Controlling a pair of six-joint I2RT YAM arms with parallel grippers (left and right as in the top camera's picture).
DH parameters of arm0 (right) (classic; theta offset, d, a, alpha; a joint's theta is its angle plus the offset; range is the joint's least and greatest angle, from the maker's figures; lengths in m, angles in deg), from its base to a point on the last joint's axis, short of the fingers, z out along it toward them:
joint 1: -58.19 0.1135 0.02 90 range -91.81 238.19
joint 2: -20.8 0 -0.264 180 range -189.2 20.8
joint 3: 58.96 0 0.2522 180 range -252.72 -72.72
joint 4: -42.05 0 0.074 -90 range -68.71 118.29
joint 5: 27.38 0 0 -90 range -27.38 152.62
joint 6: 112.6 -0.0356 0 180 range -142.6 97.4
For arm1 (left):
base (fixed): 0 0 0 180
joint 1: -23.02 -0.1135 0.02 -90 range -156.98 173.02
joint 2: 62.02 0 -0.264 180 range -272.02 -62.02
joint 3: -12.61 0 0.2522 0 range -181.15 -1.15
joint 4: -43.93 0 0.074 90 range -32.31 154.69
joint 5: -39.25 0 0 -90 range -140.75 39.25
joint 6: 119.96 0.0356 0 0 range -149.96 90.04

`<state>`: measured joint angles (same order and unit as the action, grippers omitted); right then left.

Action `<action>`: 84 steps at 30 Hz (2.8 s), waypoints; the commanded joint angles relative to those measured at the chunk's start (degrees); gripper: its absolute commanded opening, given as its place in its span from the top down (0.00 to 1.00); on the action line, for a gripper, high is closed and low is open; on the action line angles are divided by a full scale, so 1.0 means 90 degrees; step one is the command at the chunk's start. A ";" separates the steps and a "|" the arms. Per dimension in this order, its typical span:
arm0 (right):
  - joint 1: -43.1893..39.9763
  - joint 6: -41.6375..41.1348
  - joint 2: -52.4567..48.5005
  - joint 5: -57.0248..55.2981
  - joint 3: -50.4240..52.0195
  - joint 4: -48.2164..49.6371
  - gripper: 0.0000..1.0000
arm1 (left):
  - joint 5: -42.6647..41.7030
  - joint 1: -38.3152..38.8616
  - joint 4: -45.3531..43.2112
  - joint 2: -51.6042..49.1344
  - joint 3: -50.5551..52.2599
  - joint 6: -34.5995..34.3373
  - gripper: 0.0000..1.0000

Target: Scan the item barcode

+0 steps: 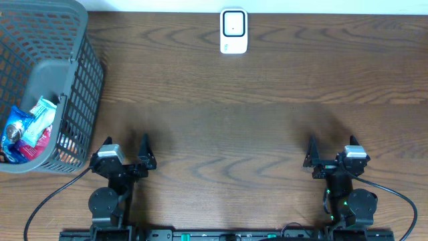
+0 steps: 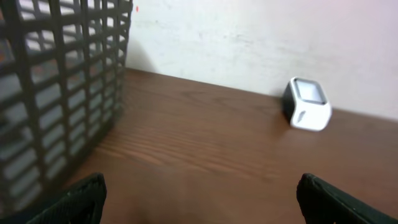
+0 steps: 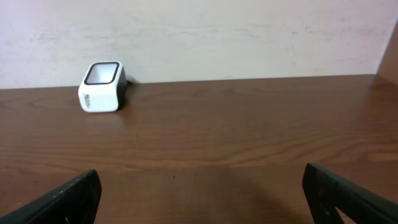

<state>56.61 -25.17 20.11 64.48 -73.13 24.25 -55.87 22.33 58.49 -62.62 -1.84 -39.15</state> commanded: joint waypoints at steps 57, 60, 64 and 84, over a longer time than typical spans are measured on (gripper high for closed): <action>-0.0027 -0.0087 0.0005 -0.0002 0.0010 -0.0027 0.01 | -0.0668 -0.0952 0.4430 -0.7961 -1.0618 0.0789 0.02; -0.0027 -0.0087 0.0005 -0.0005 0.0010 -0.0027 0.01 | -0.0631 -0.1685 0.5474 -0.8842 -1.1800 0.0350 0.02; -0.0029 -0.0087 0.0005 -0.0002 0.0010 -0.0027 0.01 | -0.0641 -0.2837 0.5877 -0.9741 -1.2536 -0.0345 0.02; -0.0027 -0.0087 0.0005 -0.0005 0.0010 -0.0027 0.01 | 0.2101 -0.3461 0.8068 -1.1832 -1.2046 -0.1122 0.02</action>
<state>56.61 -25.19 19.96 64.46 -73.13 24.23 -45.08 -10.04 130.66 -167.45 -112.67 -46.39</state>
